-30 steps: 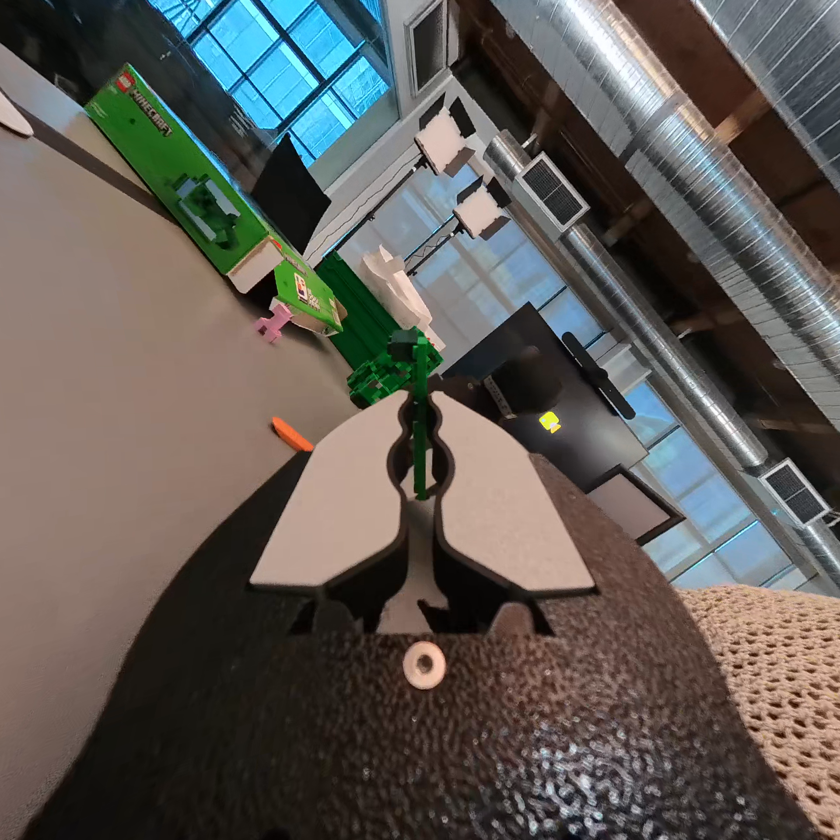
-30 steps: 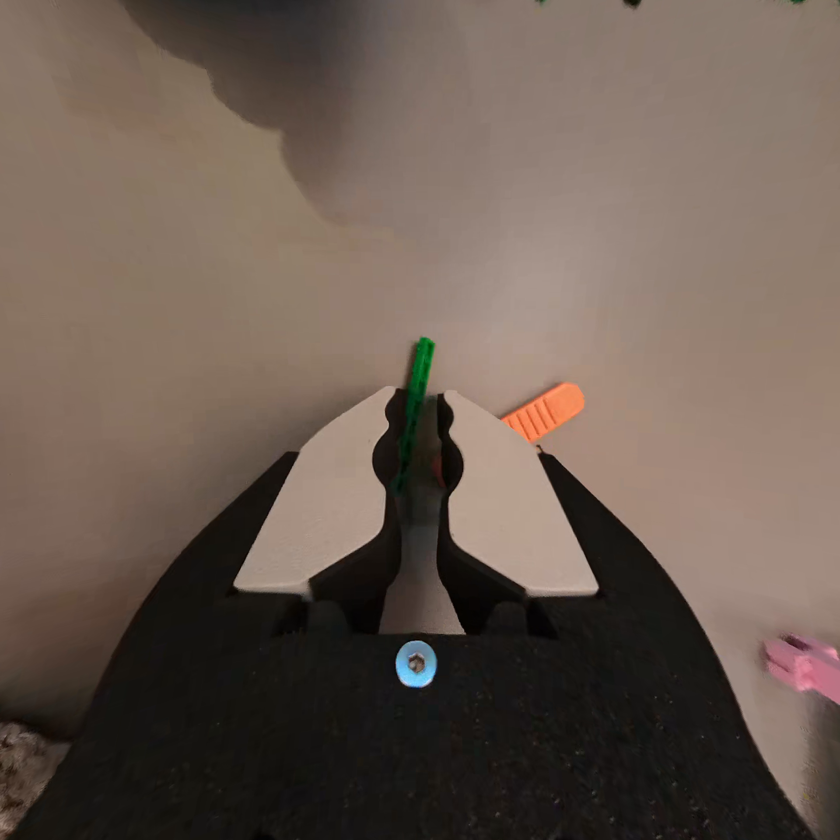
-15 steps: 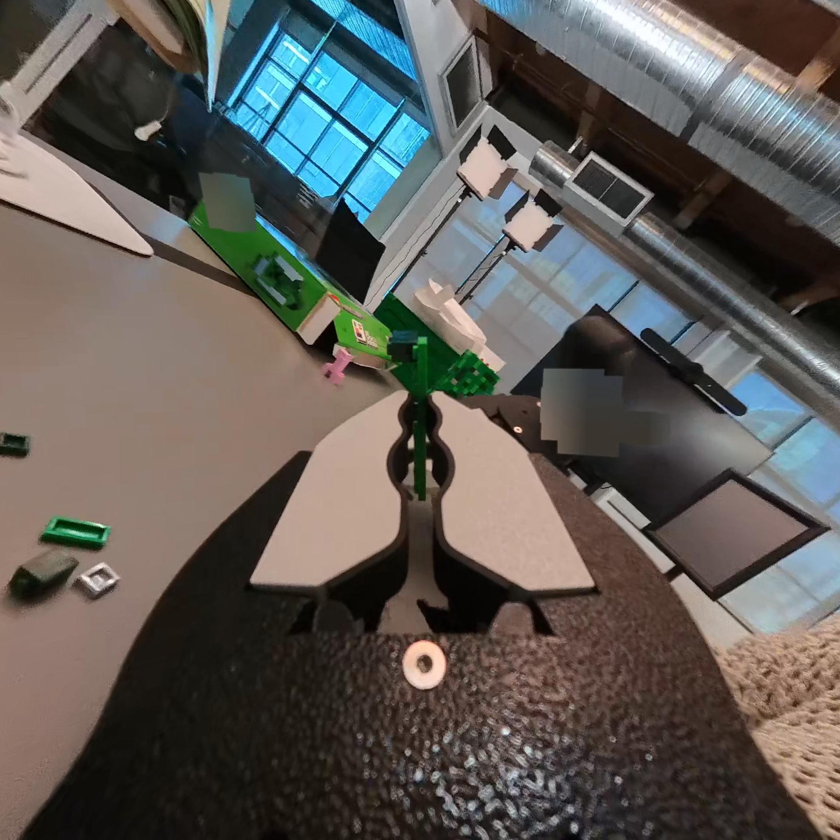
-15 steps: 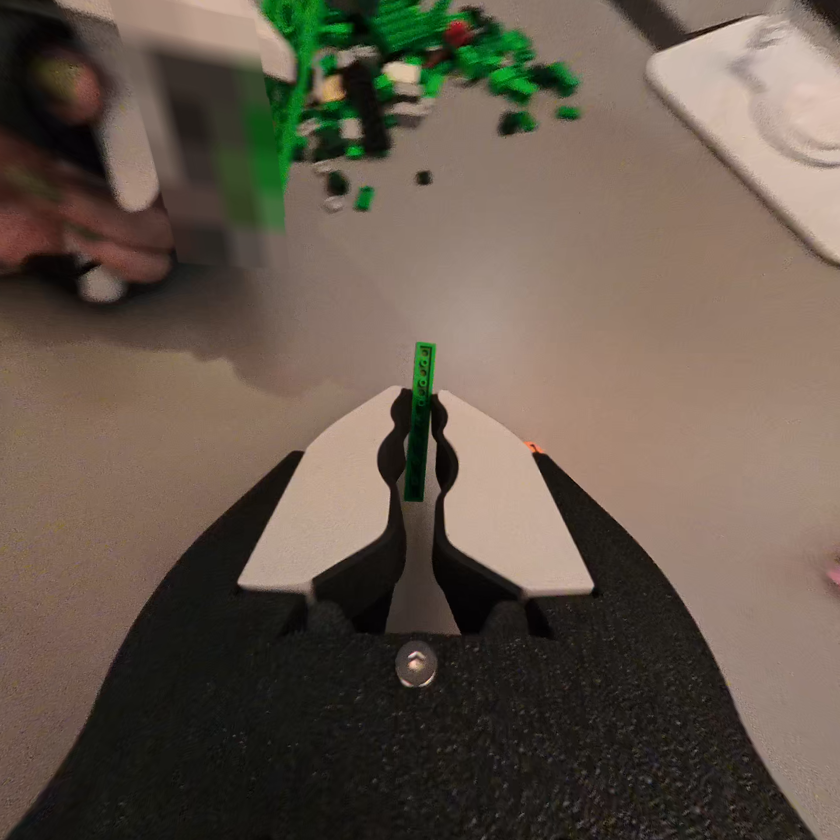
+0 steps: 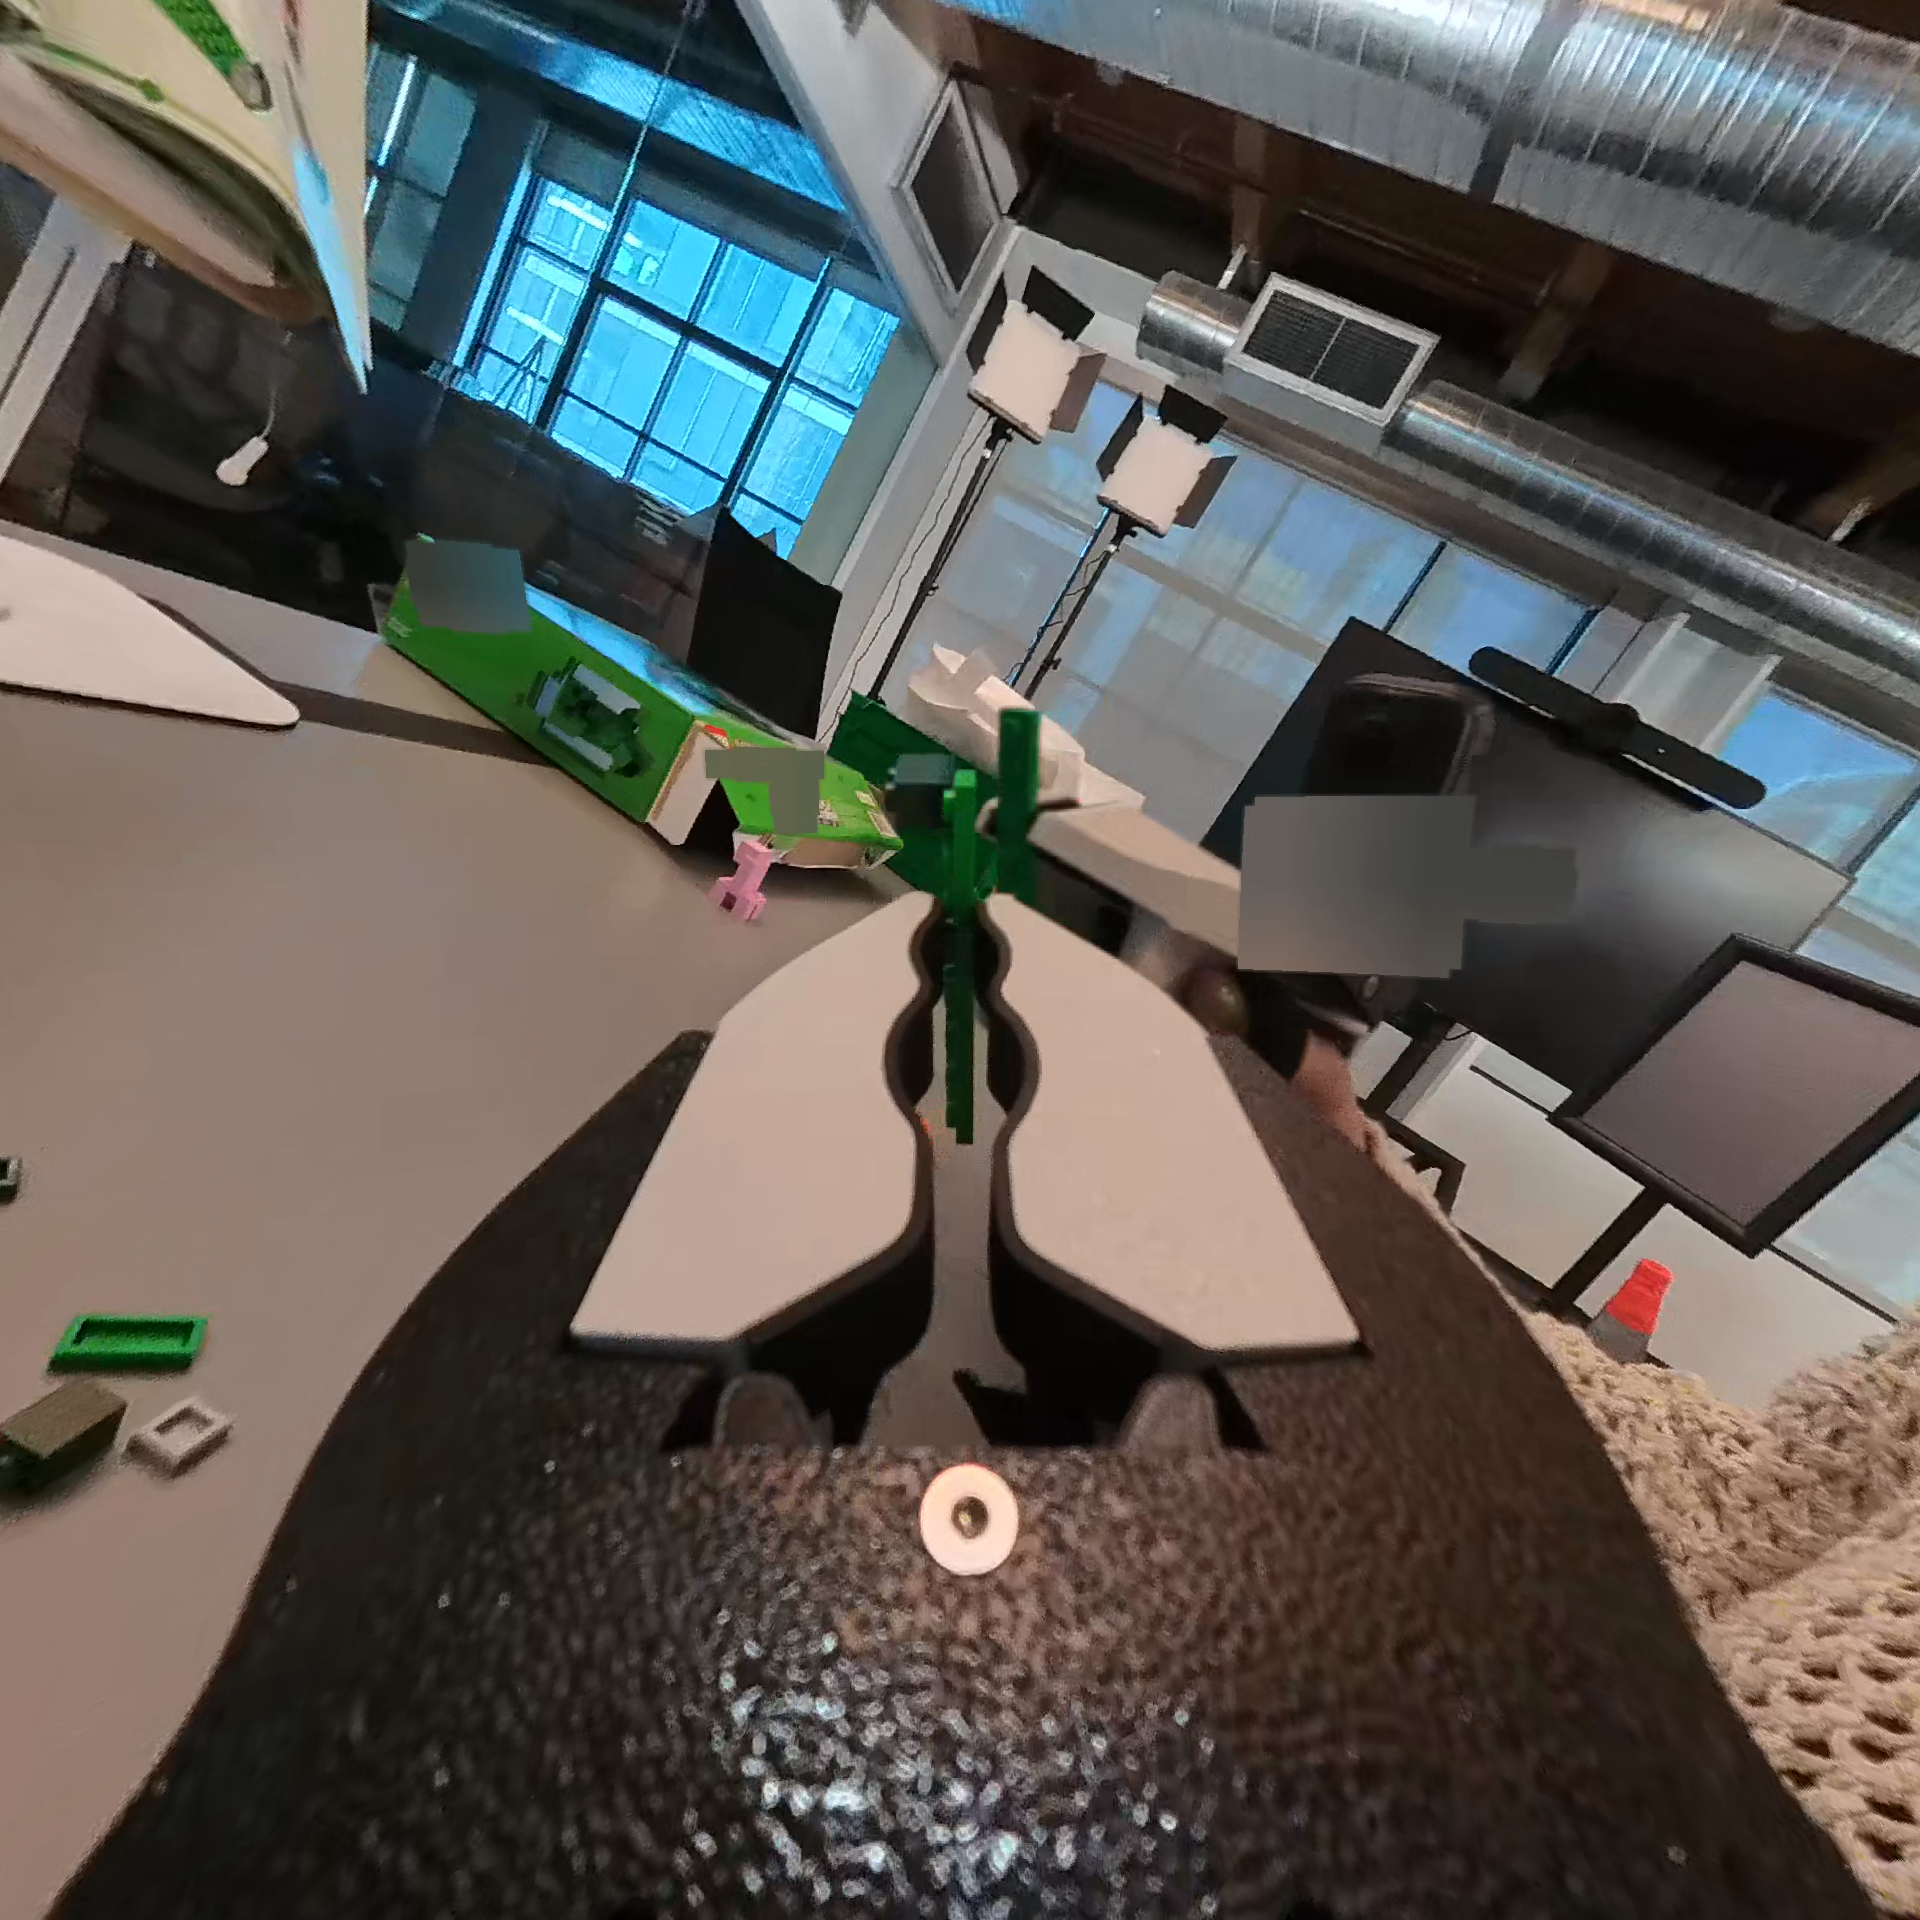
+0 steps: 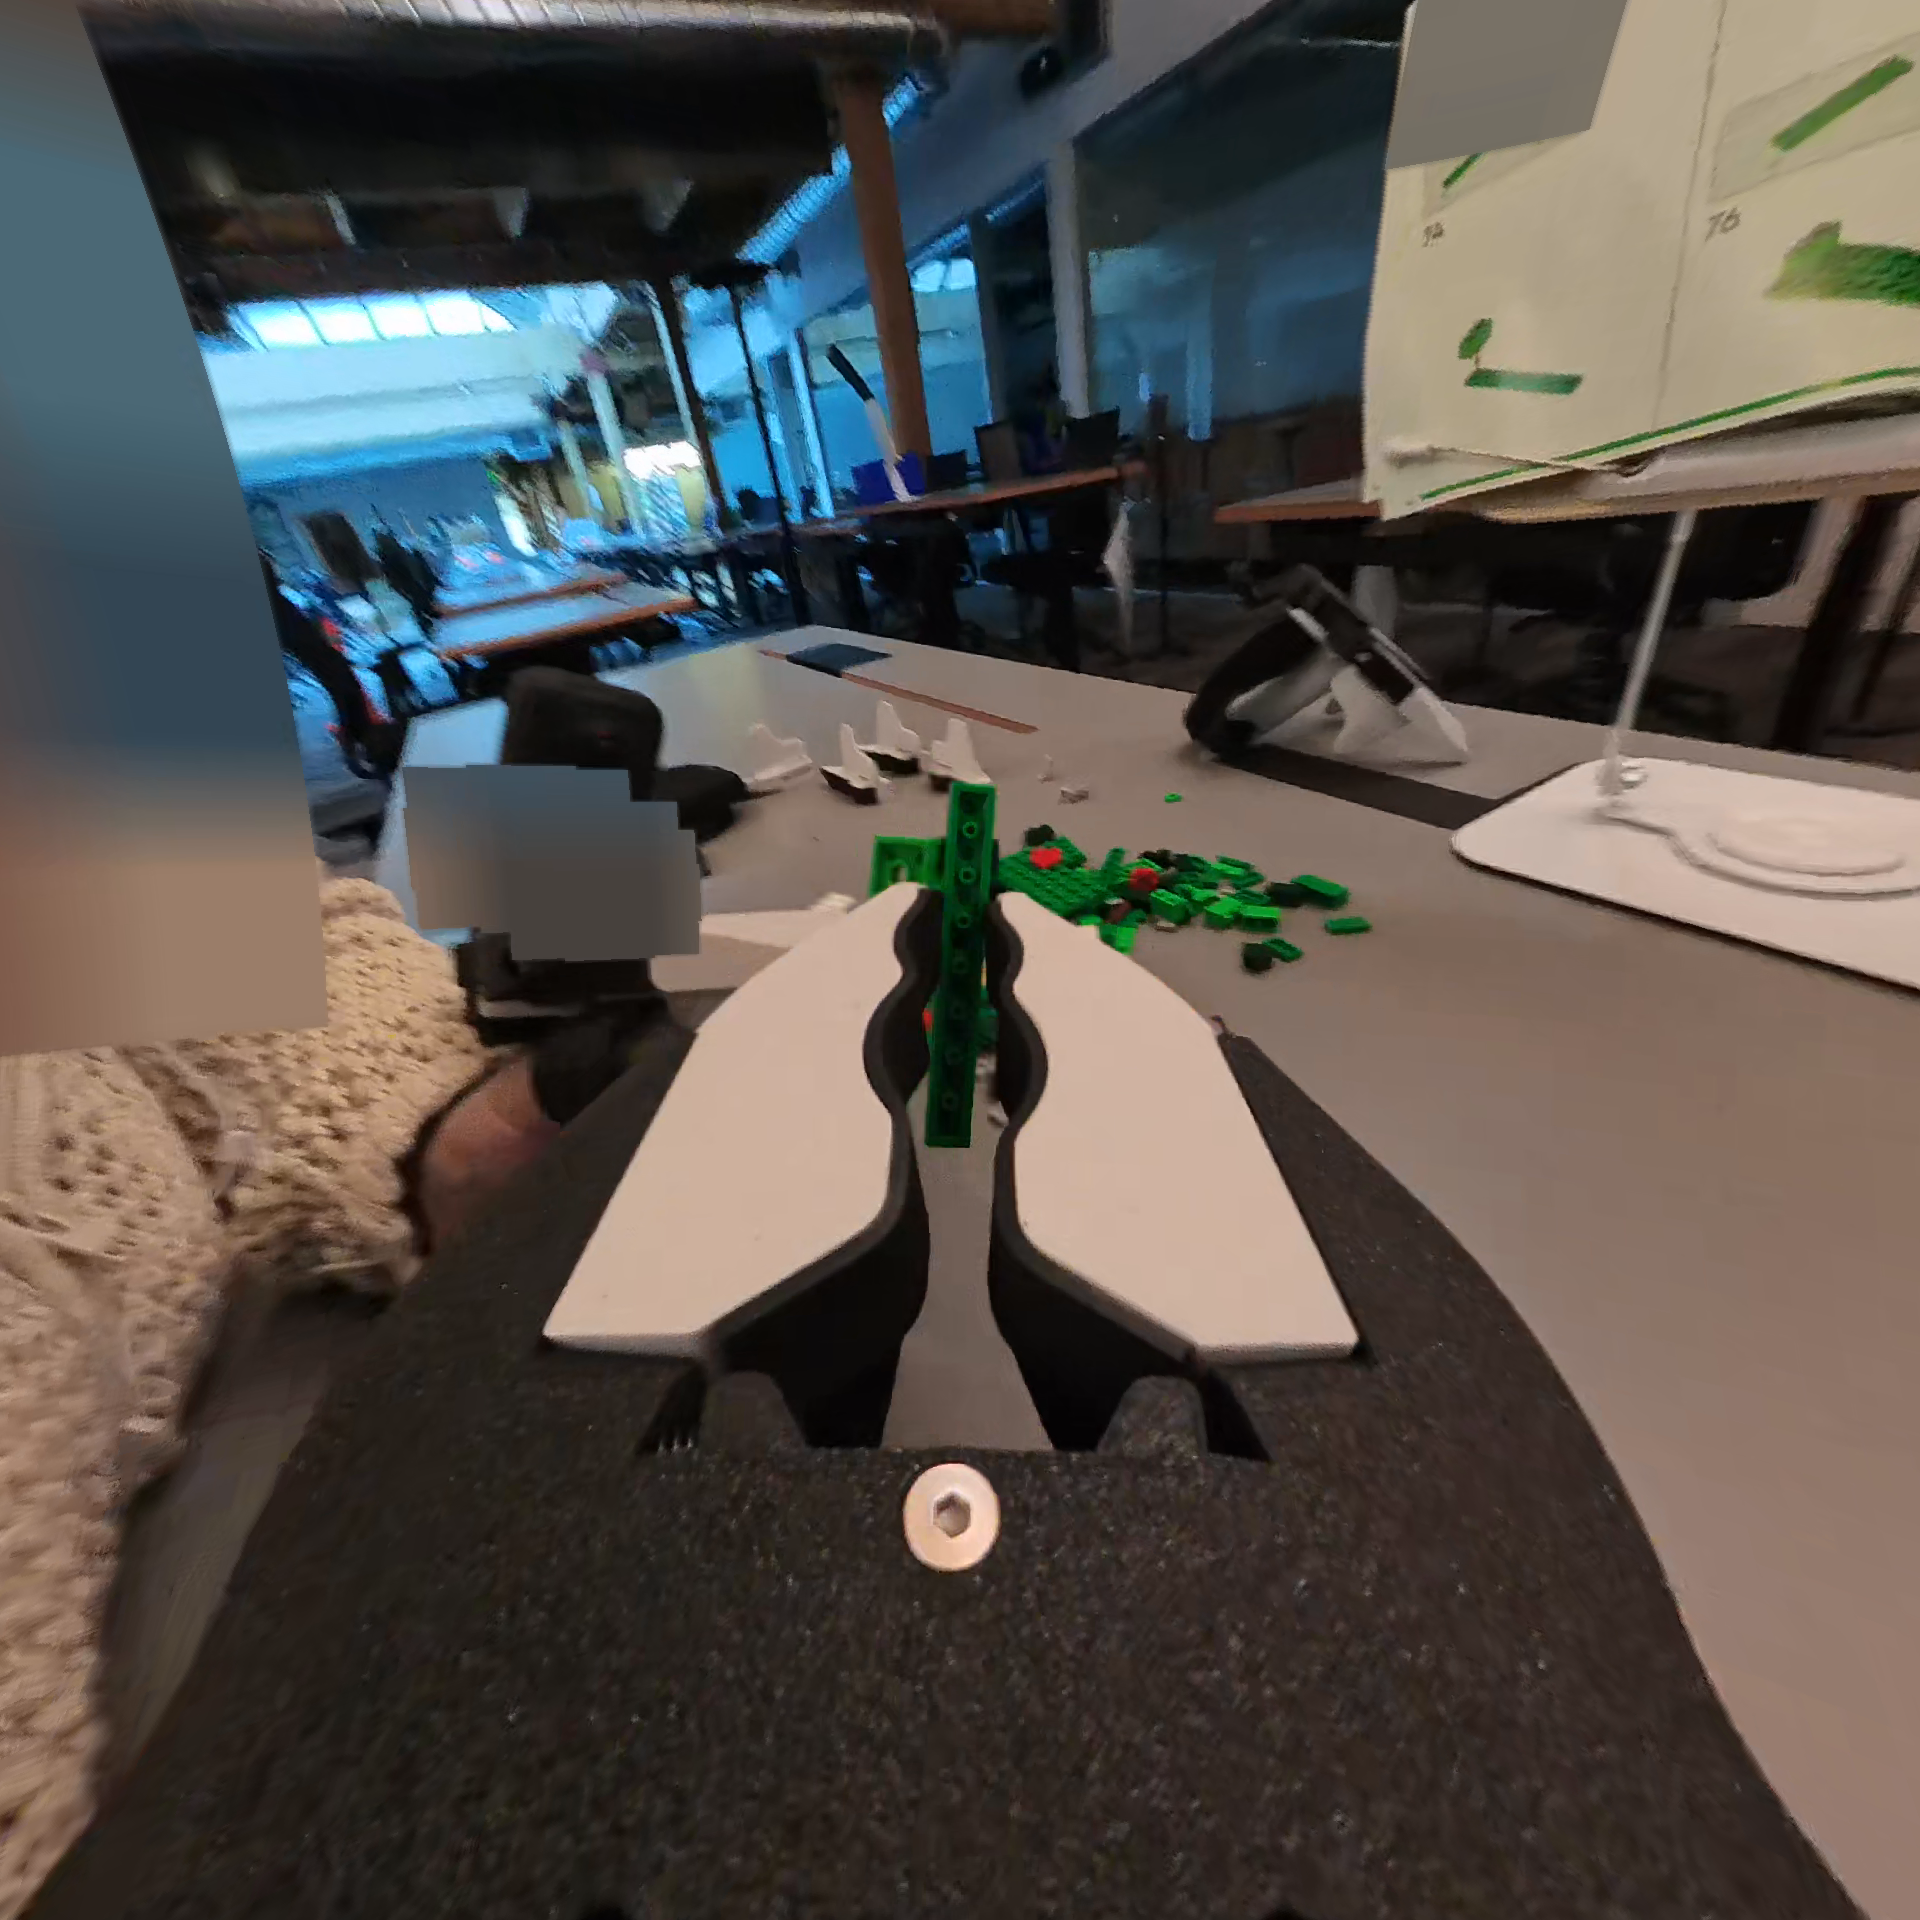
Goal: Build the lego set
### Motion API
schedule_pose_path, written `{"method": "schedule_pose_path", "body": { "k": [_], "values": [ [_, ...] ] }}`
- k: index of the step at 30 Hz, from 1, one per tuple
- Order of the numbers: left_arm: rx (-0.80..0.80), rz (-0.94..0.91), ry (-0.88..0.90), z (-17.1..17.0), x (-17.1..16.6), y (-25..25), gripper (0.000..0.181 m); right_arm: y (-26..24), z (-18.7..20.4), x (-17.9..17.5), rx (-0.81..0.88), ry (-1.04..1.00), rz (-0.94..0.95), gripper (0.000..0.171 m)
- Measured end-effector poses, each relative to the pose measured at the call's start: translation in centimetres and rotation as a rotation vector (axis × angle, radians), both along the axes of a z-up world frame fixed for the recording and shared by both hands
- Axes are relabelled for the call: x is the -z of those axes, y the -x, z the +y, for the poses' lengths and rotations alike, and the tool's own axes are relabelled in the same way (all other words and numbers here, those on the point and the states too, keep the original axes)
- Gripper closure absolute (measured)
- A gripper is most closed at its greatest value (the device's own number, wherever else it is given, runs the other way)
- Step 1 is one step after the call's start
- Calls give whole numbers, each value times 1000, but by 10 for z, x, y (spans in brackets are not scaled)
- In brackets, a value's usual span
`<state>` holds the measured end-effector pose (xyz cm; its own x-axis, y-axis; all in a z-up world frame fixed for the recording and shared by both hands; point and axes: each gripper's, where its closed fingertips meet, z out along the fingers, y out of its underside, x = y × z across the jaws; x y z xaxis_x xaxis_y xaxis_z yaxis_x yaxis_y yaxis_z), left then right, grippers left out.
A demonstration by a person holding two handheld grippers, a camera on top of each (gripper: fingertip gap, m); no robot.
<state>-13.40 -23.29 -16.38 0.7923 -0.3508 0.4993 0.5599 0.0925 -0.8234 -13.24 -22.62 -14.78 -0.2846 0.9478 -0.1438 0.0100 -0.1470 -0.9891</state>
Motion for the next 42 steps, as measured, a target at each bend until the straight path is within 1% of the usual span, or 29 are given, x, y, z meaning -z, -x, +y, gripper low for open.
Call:
{"method": "schedule_pose_path", "body": {
  "k": [4,6,9,11,13,14,16,18,21,23,24,29,36,42],
  "values": [
    [12,-11,-1,0,1,0,178,6,2,9,147,-256,-50,163],
    [24,-25,4,1,1,0,178,6,2,8,190,-327,-34,163],
    [103,-44,29,2,4,-7,178,2,11,0,242,-383,-13,163],
    [215,-55,66,3,8,-19,178,-3,25,-1,299,-456,-32,164],
    [382,-92,140,5,15,-35,179,-8,35,-1,336,-552,-54,164],
    [462,-134,174,5,18,-41,179,-10,38,-1,347,-596,-64,163],
    [616,-241,233,3,22,-50,178,-12,36,5,309,-653,-79,163],
    [713,-332,247,0,21,-51,178,-13,35,12,278,-670,-102,163],
    [799,-334,253,-6,19,-58,178,-13,38,17,280,-684,-125,163],
    [811,-296,252,-9,20,-63,178,-12,32,22,231,-692,-135,163],
    [809,-292,251,-9,20,-63,178,-13,33,22,235,-697,-136,163],
    [791,-352,238,-6,18,-55,178,-15,33,24,213,-690,-150,163],
    [794,-336,239,-7,18,-57,179,-22,28,26,144,-702,-148,163],
    [802,-334,242,-8,18,-58,178,-25,26,28,119,-725,-150,163]
  ]
}}
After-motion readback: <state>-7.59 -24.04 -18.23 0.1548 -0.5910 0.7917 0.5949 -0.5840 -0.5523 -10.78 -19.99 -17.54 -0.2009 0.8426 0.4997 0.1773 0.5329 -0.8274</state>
